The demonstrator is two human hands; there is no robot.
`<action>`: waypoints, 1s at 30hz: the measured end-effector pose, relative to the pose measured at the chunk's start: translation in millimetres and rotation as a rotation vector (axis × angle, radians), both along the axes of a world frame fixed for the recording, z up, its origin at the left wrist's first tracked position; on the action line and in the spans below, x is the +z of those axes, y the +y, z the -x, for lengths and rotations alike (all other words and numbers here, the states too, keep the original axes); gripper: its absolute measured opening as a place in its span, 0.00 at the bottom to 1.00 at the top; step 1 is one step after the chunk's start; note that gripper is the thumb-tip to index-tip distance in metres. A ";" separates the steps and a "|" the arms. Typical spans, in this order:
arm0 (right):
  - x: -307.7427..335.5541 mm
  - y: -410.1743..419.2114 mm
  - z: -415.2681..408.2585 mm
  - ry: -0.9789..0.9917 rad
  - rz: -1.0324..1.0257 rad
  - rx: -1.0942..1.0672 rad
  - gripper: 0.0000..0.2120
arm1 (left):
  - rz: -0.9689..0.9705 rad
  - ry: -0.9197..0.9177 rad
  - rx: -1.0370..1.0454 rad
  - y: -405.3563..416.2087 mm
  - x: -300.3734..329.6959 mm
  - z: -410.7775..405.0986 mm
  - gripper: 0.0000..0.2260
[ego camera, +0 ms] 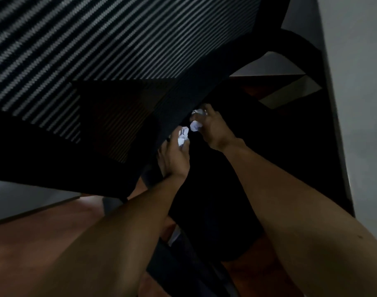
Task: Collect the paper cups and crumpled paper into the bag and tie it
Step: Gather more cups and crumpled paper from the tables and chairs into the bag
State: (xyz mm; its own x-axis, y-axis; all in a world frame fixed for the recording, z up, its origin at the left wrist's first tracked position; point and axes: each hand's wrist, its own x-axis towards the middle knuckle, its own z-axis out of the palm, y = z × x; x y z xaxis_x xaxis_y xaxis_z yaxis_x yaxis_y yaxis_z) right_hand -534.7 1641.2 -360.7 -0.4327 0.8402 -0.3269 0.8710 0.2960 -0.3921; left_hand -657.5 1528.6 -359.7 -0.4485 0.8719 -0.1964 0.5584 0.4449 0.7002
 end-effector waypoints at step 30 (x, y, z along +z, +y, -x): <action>414.5 -302.7 -62.7 0.185 -0.478 -1.128 0.09 | -0.169 -0.205 -1.013 -44.2 414.9 -15.6 0.23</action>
